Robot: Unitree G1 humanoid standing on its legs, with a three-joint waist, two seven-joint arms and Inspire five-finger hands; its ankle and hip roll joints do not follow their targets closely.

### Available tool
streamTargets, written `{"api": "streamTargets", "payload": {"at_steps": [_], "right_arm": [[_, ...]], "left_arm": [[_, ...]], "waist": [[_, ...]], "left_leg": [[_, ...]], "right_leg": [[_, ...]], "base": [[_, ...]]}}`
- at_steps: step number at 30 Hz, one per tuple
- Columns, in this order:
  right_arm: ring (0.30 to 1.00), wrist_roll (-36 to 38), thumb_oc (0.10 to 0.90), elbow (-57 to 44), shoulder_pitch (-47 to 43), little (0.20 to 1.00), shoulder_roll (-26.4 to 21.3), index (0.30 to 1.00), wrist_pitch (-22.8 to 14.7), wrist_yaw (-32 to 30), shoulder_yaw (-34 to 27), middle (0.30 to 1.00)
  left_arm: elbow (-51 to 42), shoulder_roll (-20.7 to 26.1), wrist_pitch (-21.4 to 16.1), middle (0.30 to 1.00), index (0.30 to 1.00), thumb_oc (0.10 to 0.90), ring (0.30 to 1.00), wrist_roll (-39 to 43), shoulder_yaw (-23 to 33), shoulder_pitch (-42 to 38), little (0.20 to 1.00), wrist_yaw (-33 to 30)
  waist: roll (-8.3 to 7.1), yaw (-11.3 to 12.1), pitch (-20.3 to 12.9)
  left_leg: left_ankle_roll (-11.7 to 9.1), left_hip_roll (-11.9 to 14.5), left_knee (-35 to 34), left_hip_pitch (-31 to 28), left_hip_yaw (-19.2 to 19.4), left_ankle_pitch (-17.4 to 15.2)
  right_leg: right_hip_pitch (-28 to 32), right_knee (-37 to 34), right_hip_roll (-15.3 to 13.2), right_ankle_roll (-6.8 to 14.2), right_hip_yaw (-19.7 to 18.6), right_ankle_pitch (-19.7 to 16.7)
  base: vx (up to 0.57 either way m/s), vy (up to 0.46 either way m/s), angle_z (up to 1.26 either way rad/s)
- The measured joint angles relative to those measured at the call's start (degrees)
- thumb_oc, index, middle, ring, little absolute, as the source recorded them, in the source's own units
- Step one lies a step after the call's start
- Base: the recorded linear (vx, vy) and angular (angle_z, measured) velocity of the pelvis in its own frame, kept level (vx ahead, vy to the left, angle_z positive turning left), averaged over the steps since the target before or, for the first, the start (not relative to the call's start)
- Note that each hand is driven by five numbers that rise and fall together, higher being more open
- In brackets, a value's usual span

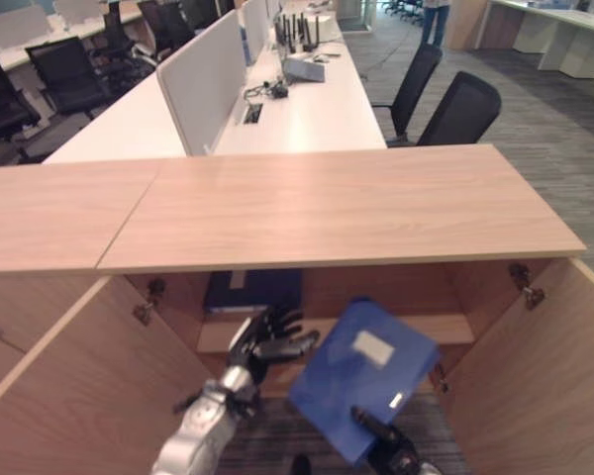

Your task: Put the empty folder in the office cabinet

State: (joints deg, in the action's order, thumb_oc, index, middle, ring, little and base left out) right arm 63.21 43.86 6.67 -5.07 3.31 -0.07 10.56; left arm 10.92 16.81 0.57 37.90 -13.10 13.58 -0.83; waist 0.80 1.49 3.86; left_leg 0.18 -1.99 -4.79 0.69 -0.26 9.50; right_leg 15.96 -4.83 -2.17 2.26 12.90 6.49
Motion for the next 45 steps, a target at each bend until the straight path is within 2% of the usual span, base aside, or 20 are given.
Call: {"api": "streamTargets", "payload": {"at_steps": [4, 10, 14, 16, 18, 23, 24, 29, 30, 31, 33, 34, 36, 37, 38, 39, 40, 42, 44, 45], "right_arm": [[0.300, -0.09, 0.400, -1.17, 1.56, 0.300, -1.27, 0.300, -0.50, -1.30, -3.08, 0.300], [0.300, 1.25, 0.400, -1.16, 1.73, 0.300, -1.61, 0.300, -0.46, -3.78, -3.36, 0.300], [0.300, 3.04, 0.400, -1.16, 0.67, 0.300, 0.11, 0.300, -0.58, -4.49, -2.21, 0.300], [0.300, 4.41, 0.400, -1.14, -0.70, 0.300, 0.43, 0.300, -0.70, -4.99, -1.66, 0.300], [0.300, 6.18, 0.400, -1.11, -4.34, 0.300, 1.20, 0.300, -2.20, -5.69, 0.00, 0.300], [0.300, 10.41, 0.400, -3.04, -12.59, 0.300, 1.69, 0.300, -7.02, -6.10, -1.38, 0.300], [0.300, 11.51, 0.400, -4.19, -14.63, 0.300, 1.45, 0.300, -8.65, -6.13, -2.99, 0.300], [0.300, 14.50, 0.400, -9.38, -19.43, 0.300, 2.50, 0.300, -12.78, -6.02, -6.94, 0.300], [0.300, 14.55, 0.400, -10.92, -20.83, 0.300, 2.40, 0.300, -13.76, -5.99, -7.15, 0.300], [0.300, 14.93, 0.400, -11.59, -22.85, 0.300, 2.29, 0.300, -14.84, -6.10, -7.58, 0.300], [0.300, 15.55, 0.400, -12.36, -22.92, 0.300, 2.28, 0.300, -16.02, -6.33, -7.56, 0.300], [0.300, 15.58, 0.400, -13.19, -22.87, 0.300, 1.94, 0.300, -17.13, -6.66, -7.40, 0.300], [0.300, 15.15, 0.400, -13.86, -22.97, 0.300, 2.37, 0.300, -17.77, -8.04, -6.77, 0.300], [0.300, 14.67, 0.400, -14.11, -23.46, 0.300, 2.41, 0.300, -17.72, -8.68, -6.59, 0.300], [0.300, 13.62, 0.400, -14.16, -23.56, 0.300, 2.41, 0.300, -17.67, -9.38, -6.19, 0.300], [0.300, 13.40, 0.400, -14.12, -23.76, 0.300, 2.24, 0.300, -17.64, -9.98, -5.89, 0.300], [0.300, 13.26, 0.400, -13.65, -24.76, 0.300, 2.39, 0.300, -17.09, -10.27, -5.18, 0.300], [0.300, 13.19, 0.400, -13.71, -25.12, 0.300, 2.36, 0.300, -16.75, -10.49, -4.67, 0.300], [0.300, 13.20, 0.400, -13.41, -25.03, 0.300, 2.00, 0.300, -16.85, -11.12, -5.59, 0.300], [0.300, 13.20, 0.400, -11.91, -25.73, 0.300, 1.47, 0.300, -17.08, -11.15, -7.19, 0.300]], "left_arm": [[13.33, 0.26, 3.97, 0.900, 0.900, 0.800, 0.900, -1.80, 3.57, 5.84, 0.900, -2.34], [22.59, 0.33, 7.82, 0.900, 0.900, 0.800, 0.900, -2.30, 2.94, 9.22, 0.900, -1.82], [39.38, -3.56, 5.58, 0.900, 0.900, 0.800, 0.900, -4.05, 5.35, 2.03, 0.900, 0.34], [53.47, -6.40, 5.18, 0.900, 0.900, 0.800, 0.900, -5.11, 10.45, -4.60, 0.900, 0.16], [61.04, -7.05, 5.35, 0.900, 0.900, 0.800, 0.900, -5.04, 15.73, -7.06, 0.900, -0.38], [64.52, -7.17, 5.76, 0.900, 0.900, 0.800, 0.900, -5.26, 17.19, -4.86, 0.900, -1.63], [65.32, -7.14, 5.93, 0.900, 0.900, 0.800, 0.900, -6.67, 17.22, -3.71, 0.900, -1.76], [67.91, -7.26, 6.55, 0.900, 0.900, 0.800, 0.900, -16.83, 14.85, -1.04, 0.900, -3.24], [68.42, -7.35, 6.77, 0.900, 0.900, 0.800, 0.900, -18.91, 14.69, -1.04, 0.900, -3.54], [68.78, -7.50, 6.93, 0.900, 0.900, 0.800, 0.900, -21.58, 12.43, -1.01, 0.900, -3.96], [68.20, -7.18, 6.77, 0.900, 0.900, 0.800, 0.900, -23.86, 11.37, -1.52, 0.900, -5.42], [66.52, -6.33, 5.60, 0.900, 0.900, 0.800, 0.900, -25.35, 10.43, -2.38, 0.900, -6.71], [65.15, -5.34, 4.76, 0.900, 0.900, 0.800, 0.900, -25.34, 8.37, -4.05, 0.900, -8.43], [63.47, -5.14, 4.20, 0.900, 0.900, 0.800, 0.900, -25.35, 7.66, -4.39, 0.900, -9.19], [61.06, -4.62, 2.72, 0.900, 0.900, 0.800, 0.900, -25.72, 7.11, -5.60, 0.900, -9.94], [59.90, -4.28, 2.28, 0.900, 0.900, 0.800, 0.900, -25.81, 6.47, -6.35, 0.900, -10.02], [58.91, -3.63, 1.13, 0.900, 0.900, 0.800, 0.900, -25.79, 6.71, -7.41, 0.900, -10.03], [58.15, -2.92, 0.27, 0.900, 0.900, 0.800, 0.900, -25.78, 6.81, -8.97, 0.900, -9.82], [56.96, -2.89, -0.11, 0.900, 0.900, 0.800, 0.900, -25.78, 6.74, -9.04, 0.900, -9.72], [55.82, -3.63, -0.26, 0.900, 0.900, 0.800, 0.900, -25.75, 7.01, -8.57, 0.900, -9.72]], "waist": [[-0.40, 0.35, 0.08], [0.40, 0.45, 0.23], [1.29, 0.31, -0.42], [1.48, 0.26, -0.79], [0.99, 0.30, -1.42], [0.01, 2.12, -1.53], [-0.20, 3.40, -1.37], [0.04, 5.81, -1.36], [0.48, 6.02, -1.21], [2.20, 6.46, -0.47], [3.76, 6.54, 0.24], [4.57, 6.07, 1.39], [4.32, 6.67, 1.92], [4.77, 6.84, 2.51], [5.55, 6.55, 3.29], [5.62, 6.70, 3.92], [5.40, 6.62, 5.42], [3.58, 6.60, 6.84], [2.21, 6.33, 7.46], [2.18, 6.83, 7.77]], "left_leg": [[0.06, -0.07, 0.01, 0.30, -0.15, -0.03], [-0.40, 0.04, -0.22, 0.43, -0.07, -0.61], [-0.50, 0.04, -0.24, 0.56, 0.03, -0.57], [-0.47, 0.08, -0.23, 0.65, 0.30, -0.58], [-0.33, 0.28, -0.21, 1.52, 0.97, -0.66], [0.73, -0.16, 0.06, 3.13, 1.40, -0.10], [0.85, -0.57, 0.07, 3.33, 1.63, -0.30], [1.72, -1.80, 0.03, 5.23, 2.15, -2.25], [2.29, -2.15, 0.03, 6.51, 2.56, -2.43], [3.44, -1.03, 0.06, 7.32, 3.02, -1.30], [4.41, -0.96, 0.06, 7.02, 2.91, -1.85], [6.13, -1.52, 0.08, 6.33, 2.44, -3.10], [6.28, -2.63, 0.08, 6.11, 3.43, -3.32], [6.20, -2.66, 0.09, 6.11, 4.15, -3.27], [6.10, -2.44, 0.11, 5.82, 3.89, -3.11], [5.76, -2.10, 0.12, 5.52, 3.80, -3.39], [5.34, -1.24, 0.12, 4.99, 4.34, -3.66], [3.98, -1.88, 0.09, 4.42, 4.00, -4.96], [4.10, -3.09, 0.08, 3.25, 3.22, -5.26], [3.94, -3.47, 0.06, 2.63, 2.37, -5.81]], "right_leg": [[-0.17, -0.06, 0.01, -0.05, 0.07, 0.08], [-0.69, 0.15, -0.05, -0.02, -0.09, 0.20], [-1.09, 0.55, -0.12, 0.01, -0.29, 0.44], [-1.27, 0.52, -0.13, -0.09, -0.76, 0.31], [-2.32, 0.37, -0.14, -0.17, -1.29, 0.03], [-3.51, 0.02, -0.55, 0.13, -1.26, -0.22], [-3.55, -0.04, -0.91, 0.31, -0.91, -0.17], [-6.19, 1.03, -2.33, 1.21, -1.09, 0.55], [-8.51, 2.80, -2.83, 1.78, -1.33, 1.02], [-12.39, 9.62, -3.15, 3.06, -1.22, 2.66], [-17.07, 19.98, -4.34, 4.15, -1.01, 4.36], [-23.64, 32.92, -6.74, 4.33, -0.80, 5.41], [-28.30, 36.76, -11.48, 4.05, 1.31, 6.35], [-29.33, 34.27, -13.39, 3.96, 3.91, 6.48], [-30.13, 27.02, -13.84, 4.12, 5.68, 5.33], [-30.51, 22.94, -13.03, 4.96, 6.28, 4.67], [-30.58, 16.26, -10.76, 5.89, 6.17, 1.89], [-32.18, 10.50, -8.82, 6.42, 7.65, -4.51], [-30.78, 5.51, -8.47, 5.12, 8.61, -8.40], [-29.39, 4.16, -8.58, 4.65, 8.68, -11.99]], "base": [[0.02, 0.005, 0.04], [0.01, 0.008, -0.01], [0.04, 0.019, -0.03], [0.05, 0.030, -0.08], [0.08, 0.055, -0.15], [0.06, 0.100, 0.00], [0.13, 0.175, 0.01], [0.09, 0.245, -0.03], [0.02, 0.269, -0.29], [0.01, 0.173, -0.22], [0.07, 0.171, -0.05], [0.12, 0.102, 0.07], [0.09, -0.021, -0.13], [0.08, -0.150, -0.20], [0.06, -0.135, -0.14], [0.10, -0.121, -0.12], [0.19, -0.126, -0.19], [0.19, -0.124, 0.01], [0.08, -0.078, 0.34], [0.04, -0.114, 0.26]]}}
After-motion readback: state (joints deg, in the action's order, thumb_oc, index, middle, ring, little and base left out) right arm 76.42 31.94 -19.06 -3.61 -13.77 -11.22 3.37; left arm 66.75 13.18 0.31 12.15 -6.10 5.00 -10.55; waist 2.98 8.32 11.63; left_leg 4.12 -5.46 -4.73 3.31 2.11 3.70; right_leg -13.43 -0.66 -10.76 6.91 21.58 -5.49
